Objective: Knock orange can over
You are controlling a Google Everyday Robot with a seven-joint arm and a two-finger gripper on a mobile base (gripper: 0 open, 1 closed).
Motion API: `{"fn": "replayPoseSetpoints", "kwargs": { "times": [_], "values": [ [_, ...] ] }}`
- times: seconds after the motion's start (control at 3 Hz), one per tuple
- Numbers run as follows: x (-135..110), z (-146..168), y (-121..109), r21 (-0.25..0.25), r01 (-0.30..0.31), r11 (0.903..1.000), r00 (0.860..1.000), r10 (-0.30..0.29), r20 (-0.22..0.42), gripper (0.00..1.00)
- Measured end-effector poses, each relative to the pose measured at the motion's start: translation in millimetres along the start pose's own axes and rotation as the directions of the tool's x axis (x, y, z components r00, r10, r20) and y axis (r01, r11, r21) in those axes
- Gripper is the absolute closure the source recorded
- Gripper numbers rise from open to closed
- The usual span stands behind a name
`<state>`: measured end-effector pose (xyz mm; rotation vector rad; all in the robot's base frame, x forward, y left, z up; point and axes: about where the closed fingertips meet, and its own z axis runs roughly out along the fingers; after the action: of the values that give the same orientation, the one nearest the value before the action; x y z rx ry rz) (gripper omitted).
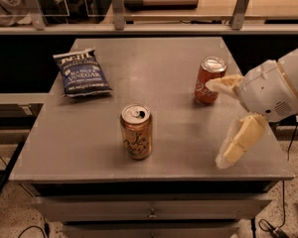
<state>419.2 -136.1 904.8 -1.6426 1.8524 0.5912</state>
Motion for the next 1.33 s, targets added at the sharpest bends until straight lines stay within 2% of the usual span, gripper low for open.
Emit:
{"fn": "replayPoseSetpoints", "kwargs": {
  "times": [0.33, 0.67, 1.0, 1.33],
  "values": [
    [-36, 17, 14, -0.070, 0.051, 0.9963, 0.983, -0.038, 0.179, 0.00],
    [-47, 17, 17, -0.075, 0.058, 0.9955, 0.977, -0.041, 0.209, 0.00],
    [-47, 17, 17, -0.075, 0.059, 0.9955, 0.977, -0.042, 0.207, 0.00],
    [-51, 36, 17, -0.106, 0.064, 0.9923, 0.951, -0.028, 0.307, 0.00]
  ]
}}
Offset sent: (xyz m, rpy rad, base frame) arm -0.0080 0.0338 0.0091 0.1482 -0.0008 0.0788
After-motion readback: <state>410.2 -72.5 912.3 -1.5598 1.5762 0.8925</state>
